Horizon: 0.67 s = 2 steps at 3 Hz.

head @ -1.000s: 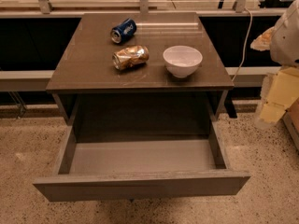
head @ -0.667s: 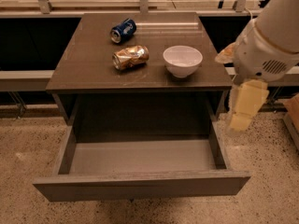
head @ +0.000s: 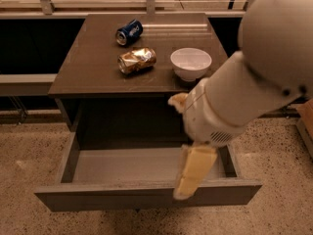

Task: Close top drawer

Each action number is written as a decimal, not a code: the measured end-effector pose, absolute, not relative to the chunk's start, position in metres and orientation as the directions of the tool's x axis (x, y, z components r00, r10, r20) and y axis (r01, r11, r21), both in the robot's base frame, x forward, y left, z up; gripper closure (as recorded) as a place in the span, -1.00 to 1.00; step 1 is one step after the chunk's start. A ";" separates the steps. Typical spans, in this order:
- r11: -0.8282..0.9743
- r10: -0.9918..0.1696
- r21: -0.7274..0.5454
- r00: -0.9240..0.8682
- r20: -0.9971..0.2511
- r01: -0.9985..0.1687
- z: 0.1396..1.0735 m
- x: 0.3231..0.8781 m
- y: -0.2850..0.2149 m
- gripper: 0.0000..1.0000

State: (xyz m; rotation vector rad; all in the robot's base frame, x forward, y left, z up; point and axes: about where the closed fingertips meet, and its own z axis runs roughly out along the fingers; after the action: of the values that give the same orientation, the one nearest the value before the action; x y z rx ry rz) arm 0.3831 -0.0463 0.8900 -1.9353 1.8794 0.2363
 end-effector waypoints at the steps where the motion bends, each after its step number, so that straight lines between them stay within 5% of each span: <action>1: 0.013 -0.893 -0.174 0.067 -0.444 -0.985 0.836 0.358 -0.007 -1.00; 2: 0.018 -0.897 -0.171 0.060 -0.438 -0.985 0.796 0.349 0.003 -1.00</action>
Offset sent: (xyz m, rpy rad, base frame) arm -0.0251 0.0398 -0.0541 0.0368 0.0100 0.0051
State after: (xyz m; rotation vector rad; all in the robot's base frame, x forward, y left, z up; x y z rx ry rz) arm 0.3488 0.0028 0.7959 -1.9172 1.8753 0.2756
